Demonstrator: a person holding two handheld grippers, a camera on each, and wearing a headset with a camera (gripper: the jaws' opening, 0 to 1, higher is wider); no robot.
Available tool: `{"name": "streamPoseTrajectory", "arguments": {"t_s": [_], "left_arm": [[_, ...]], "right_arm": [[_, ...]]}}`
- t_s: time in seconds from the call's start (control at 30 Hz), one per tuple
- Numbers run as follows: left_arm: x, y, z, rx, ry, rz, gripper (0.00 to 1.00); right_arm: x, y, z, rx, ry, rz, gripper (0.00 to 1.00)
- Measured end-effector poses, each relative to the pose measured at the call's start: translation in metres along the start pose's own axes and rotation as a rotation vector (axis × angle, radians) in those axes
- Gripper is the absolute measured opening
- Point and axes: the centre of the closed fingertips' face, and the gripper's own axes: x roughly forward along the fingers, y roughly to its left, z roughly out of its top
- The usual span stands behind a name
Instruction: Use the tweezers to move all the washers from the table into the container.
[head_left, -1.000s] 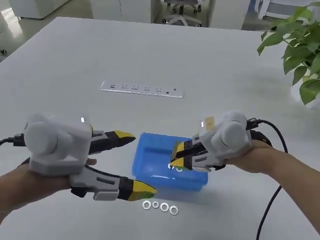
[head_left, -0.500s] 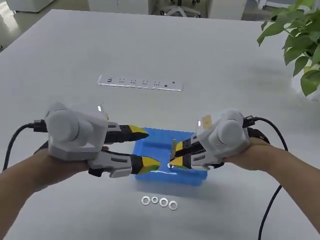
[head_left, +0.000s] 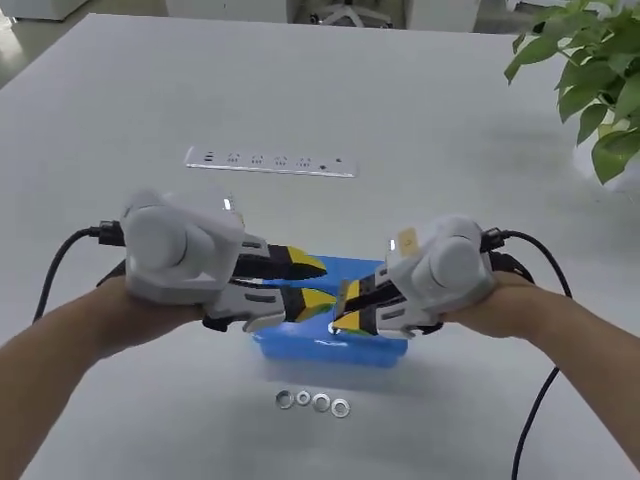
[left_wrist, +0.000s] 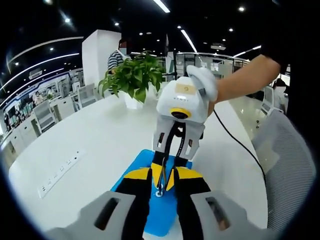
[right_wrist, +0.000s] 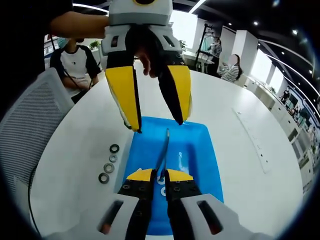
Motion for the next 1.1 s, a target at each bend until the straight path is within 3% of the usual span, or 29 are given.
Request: {"name": "streamPoseTrajectory", "arguments": {"t_s": [0.17, 0.6, 1.1], "left_arm": [[0.007, -0.004, 0.006, 0.019, -0.009, -0.02, 0.16], [0.012, -0.003, -0.002, 0.051, 0.018, -0.03, 0.07], [0.013, -0.005, 0.002, 0.078, 0.022, -0.02, 0.05]], "right_arm": [[0.0, 0.001, 0.0, -0.008, 0.001, 0.003, 0.1], [0.001, 0.002, 0.0, -0.024, 0.01, 0.007, 0.1], [-0.002, -0.004, 0.002, -0.011, 0.011, -0.028, 0.16]]}}
